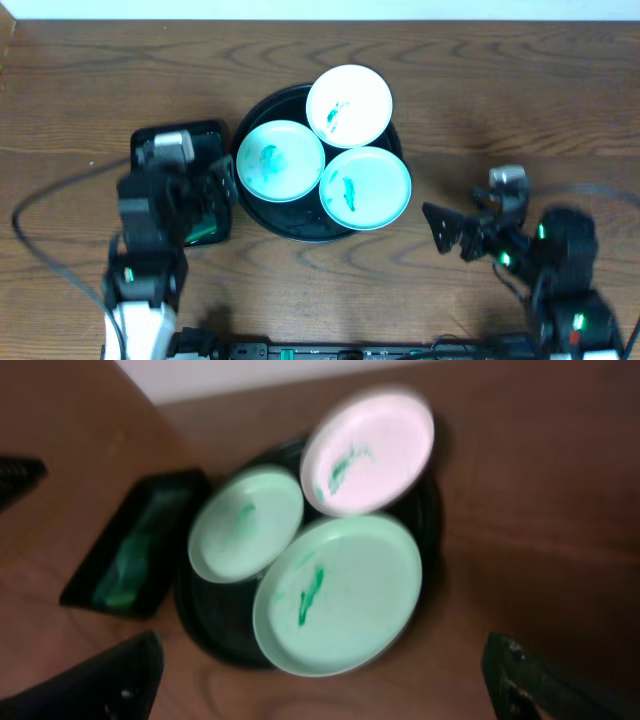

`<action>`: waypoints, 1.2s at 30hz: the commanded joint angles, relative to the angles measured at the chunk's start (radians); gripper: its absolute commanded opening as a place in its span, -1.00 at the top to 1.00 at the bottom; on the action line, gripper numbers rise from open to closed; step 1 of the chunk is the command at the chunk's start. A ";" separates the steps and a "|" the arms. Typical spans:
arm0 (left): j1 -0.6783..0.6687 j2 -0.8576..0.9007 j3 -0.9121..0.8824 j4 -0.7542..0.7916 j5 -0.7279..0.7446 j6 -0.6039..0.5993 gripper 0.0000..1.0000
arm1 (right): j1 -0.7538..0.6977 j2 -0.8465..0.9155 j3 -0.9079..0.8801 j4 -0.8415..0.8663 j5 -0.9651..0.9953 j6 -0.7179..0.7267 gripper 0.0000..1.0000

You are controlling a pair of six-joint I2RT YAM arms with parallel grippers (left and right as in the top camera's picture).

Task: Clean dirty plates on tray and stack at the side
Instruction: 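Move the right gripper over the pale green plate on the tray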

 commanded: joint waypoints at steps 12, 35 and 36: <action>-0.001 0.331 0.513 -0.521 -0.037 0.058 -0.64 | 0.347 0.925 0.782 -0.686 0.242 -0.119 -0.99; -0.002 0.333 0.512 -0.558 -0.028 0.068 -0.64 | 0.546 1.015 0.814 -0.340 0.198 -0.121 -0.99; -0.002 0.334 0.512 -0.558 -0.029 0.069 -0.64 | 0.546 1.021 0.814 -0.311 0.199 -0.130 -0.99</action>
